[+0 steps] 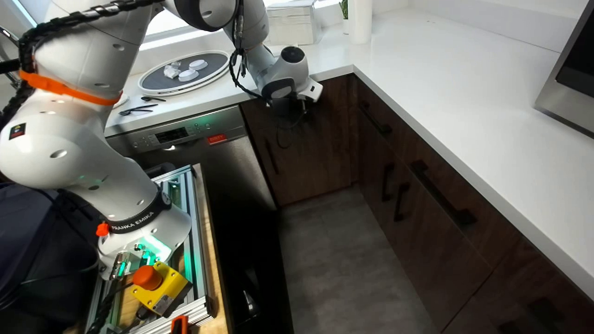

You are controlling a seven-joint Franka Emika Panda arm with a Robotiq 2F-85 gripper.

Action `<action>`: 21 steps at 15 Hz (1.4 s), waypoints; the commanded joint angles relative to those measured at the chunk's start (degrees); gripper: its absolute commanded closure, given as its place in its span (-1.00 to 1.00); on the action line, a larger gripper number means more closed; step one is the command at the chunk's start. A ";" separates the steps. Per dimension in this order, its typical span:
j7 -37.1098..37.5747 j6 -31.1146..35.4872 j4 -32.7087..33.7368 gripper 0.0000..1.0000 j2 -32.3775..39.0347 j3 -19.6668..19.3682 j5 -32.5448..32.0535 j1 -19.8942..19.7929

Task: Open the drawer

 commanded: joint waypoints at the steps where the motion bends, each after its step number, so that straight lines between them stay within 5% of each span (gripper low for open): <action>1: 0.61 0.16 1.06 -1.00 2.19 -0.29 -1.38 -0.10; 10: 1.51 1.95 -4.39 -1.00 0.35 0.30 -0.25 -2.70; 21: 3.63 11.35 -18.18 -1.00 -6.78 4.24 -2.18 -11.21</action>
